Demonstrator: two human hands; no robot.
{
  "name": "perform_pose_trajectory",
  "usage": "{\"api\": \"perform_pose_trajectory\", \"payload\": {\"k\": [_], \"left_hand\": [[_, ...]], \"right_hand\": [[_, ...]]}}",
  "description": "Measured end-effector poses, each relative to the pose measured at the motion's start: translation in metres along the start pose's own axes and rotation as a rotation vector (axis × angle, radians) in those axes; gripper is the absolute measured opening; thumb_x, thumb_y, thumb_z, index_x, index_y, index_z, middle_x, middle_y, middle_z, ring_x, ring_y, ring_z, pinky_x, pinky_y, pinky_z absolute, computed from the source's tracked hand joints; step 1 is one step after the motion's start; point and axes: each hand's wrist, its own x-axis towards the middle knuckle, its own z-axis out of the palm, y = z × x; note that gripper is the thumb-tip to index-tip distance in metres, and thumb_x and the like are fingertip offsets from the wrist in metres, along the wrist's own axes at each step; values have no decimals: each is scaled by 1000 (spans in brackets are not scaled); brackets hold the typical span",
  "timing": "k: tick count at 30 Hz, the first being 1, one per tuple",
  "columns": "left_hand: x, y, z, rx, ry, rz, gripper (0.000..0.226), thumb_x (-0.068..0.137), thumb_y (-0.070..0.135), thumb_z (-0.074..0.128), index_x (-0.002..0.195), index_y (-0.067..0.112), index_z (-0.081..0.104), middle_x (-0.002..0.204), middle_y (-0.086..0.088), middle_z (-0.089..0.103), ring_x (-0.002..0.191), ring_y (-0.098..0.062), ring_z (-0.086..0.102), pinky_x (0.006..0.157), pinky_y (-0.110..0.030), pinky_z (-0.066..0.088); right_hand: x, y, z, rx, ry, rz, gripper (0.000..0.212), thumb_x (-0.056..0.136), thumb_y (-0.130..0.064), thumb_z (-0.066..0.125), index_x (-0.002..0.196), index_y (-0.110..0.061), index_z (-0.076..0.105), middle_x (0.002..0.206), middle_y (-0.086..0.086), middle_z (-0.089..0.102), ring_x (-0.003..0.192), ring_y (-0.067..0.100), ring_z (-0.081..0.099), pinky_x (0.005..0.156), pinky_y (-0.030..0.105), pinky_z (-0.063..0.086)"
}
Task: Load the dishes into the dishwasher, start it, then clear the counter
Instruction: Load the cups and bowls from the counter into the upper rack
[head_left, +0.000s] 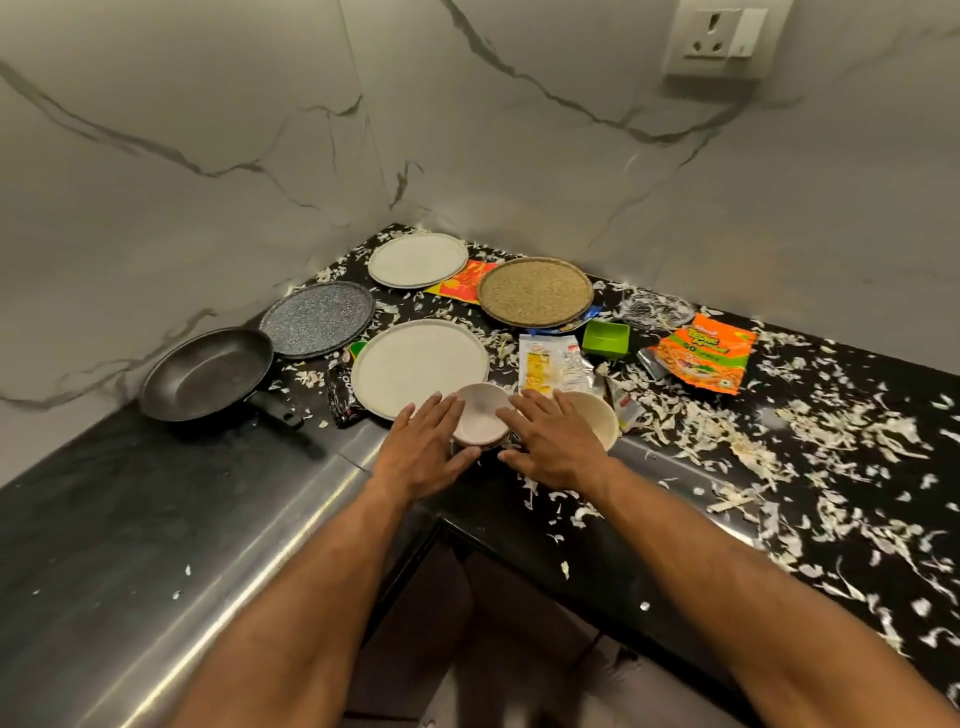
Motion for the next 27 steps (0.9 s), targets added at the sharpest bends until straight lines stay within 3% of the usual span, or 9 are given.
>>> {"api": "perform_pose_trajectory", "payload": {"k": [4, 7, 12, 15, 17, 18, 20, 23, 27], "left_hand": [[6, -7, 10, 60, -26, 70, 75, 96, 61, 34, 156, 21, 12, 163, 3, 8, 150, -14, -1, 120, -38, -1], [13, -11, 13, 48, -10, 109, 63, 99, 54, 36, 152, 21, 28, 163, 3, 11, 150, -15, -1, 119, -36, -4], [24, -26, 13, -23, 64, 271, 40, 102, 41, 34, 127, 15, 52, 155, -2, 33, 150, -17, 7, 113, -26, -13], [24, -33, 5, -132, 90, 294, 62, 93, 51, 16, 119, 9, 53, 141, -10, 49, 146, -22, 25, 117, -27, -5], [27, -32, 0, -265, 141, 290, 63, 91, 51, 16, 111, 6, 54, 124, -14, 58, 128, -28, 48, 122, -40, 13], [29, -30, -1, -348, 187, 276, 57, 92, 49, 20, 105, 6, 54, 110, -12, 61, 110, -28, 55, 116, -46, 26], [34, -24, -5, -528, 285, 217, 47, 95, 46, 27, 94, 6, 52, 88, -6, 55, 82, -24, 49, 90, -41, 41], [40, -14, -14, -683, 349, 137, 39, 98, 45, 32, 86, 12, 47, 81, 1, 46, 74, -20, 44, 66, -29, 32], [43, 0, -22, -791, 369, 67, 35, 97, 41, 31, 82, 14, 45, 76, -4, 49, 72, -26, 49, 64, -34, 34]], "right_hand": [[15, 2, 4, -106, -3, -65, 56, 98, -49, 43, 148, -25, 33, 163, 5, 13, 150, 22, 3, 121, 50, 2], [24, 3, 7, -136, 7, -120, 43, 99, -43, 42, 135, -20, 50, 160, 8, 21, 150, 24, 6, 120, 47, 3], [35, 7, -3, -88, -12, -181, 39, 100, -45, 42, 122, -17, 56, 145, 7, 43, 145, 27, 21, 119, 40, 19], [38, 5, -19, -10, -31, -183, 29, 100, -43, 44, 110, -19, 54, 127, 5, 52, 126, 22, 40, 105, 33, 34], [37, 1, -29, 106, -13, -128, 18, 100, -41, 45, 101, -23, 46, 110, 1, 51, 109, 18, 44, 86, 28, 35], [36, 0, -33, 183, 2, -97, 16, 100, -40, 45, 98, -24, 42, 103, -1, 48, 101, 17, 44, 80, 28, 34], [33, -2, -38, 305, 42, -38, 18, 101, -38, 44, 97, -21, 41, 95, -2, 44, 90, 16, 41, 74, 29, 31], [30, -11, -39, 451, 94, 71, 20, 102, -37, 42, 96, -17, 42, 91, 0, 45, 84, 17, 41, 71, 32, 32], [25, -27, -37, 707, 225, 192, 22, 104, -33, 40, 87, -19, 41, 79, -5, 46, 72, 15, 41, 65, 33, 33]]}}
